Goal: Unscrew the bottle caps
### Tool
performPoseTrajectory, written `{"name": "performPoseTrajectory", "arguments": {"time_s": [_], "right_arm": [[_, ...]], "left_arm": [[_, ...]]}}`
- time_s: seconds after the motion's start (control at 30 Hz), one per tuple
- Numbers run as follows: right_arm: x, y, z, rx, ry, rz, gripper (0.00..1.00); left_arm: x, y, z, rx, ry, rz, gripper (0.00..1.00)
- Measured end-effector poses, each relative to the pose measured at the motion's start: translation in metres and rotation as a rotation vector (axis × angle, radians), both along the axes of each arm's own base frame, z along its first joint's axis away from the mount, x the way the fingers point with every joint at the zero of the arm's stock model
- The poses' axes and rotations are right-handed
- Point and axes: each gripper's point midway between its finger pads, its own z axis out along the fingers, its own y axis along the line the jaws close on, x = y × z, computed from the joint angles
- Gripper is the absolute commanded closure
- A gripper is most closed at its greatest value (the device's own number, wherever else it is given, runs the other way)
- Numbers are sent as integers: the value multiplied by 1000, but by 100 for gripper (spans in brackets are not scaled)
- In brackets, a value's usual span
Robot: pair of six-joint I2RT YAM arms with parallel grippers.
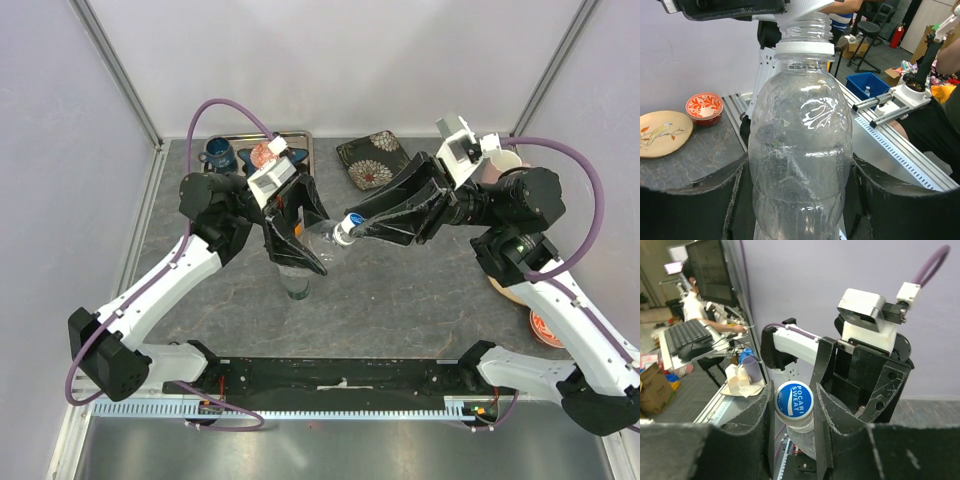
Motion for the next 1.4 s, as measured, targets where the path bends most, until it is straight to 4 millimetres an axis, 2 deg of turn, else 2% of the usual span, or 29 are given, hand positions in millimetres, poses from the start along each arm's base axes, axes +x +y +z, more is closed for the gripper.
{"name": "performPoseTrajectory", "arguments": {"time_s": [0.13,0.27,0.33,0.43,0.5,0.57,0.6,0.67,0.7,0.73,0.77,0.8,0.87,0.9,0.93,1.1,1.2,1.4], "right_arm": [[13,-3,5,25,31,-108,100],[21,-25,32,122,36,-284,100],[28,-43,51,190,37,-414,100],[62,-74,61,241,116,-684,100],[90,-90,47,222,194,-856,100],[127,-95,1,138,293,-1021,100],[144,-95,-35,63,344,-1090,100],[174,-88,-127,-139,445,-1198,100],[183,-86,-179,-264,496,-1235,100],[187,-85,-221,-368,535,-1260,100],[190,-85,-282,-518,589,-1285,100],[186,-89,-330,-651,632,-1303,100],[173,-101,-391,-829,686,-1319,100],[167,-107,-411,-896,706,-1325,100],[164,-110,-421,-929,716,-1330,100],[176,-103,-433,-927,722,-1350,100],[181,-99,-453,-972,737,-1352,100],[184,-98,-493,-1089,763,-1352,100]], "left_arm": [[7,-1,-1,5,20,19,54],[20,-6,-5,34,98,66,54],[24,-8,-8,41,116,84,53],[31,-12,-12,49,143,128,53],[36,-13,-13,46,154,181,52],[42,-13,-11,25,153,279,52],[48,-11,-9,4,147,350,52],[54,-3,-3,-44,122,487,52],[58,3,0,-68,110,559,52],[60,8,3,-89,97,609,52],[63,15,6,-112,83,675,52],[66,20,9,-128,72,727,52],[74,28,12,-151,57,807,52],[78,30,12,-156,54,838,52],[81,32,12,-156,53,859,52],[100,32,-13,-99,85,937,52],[106,32,-27,-63,105,962,52],[108,32,-36,-45,111,970,51]]}}
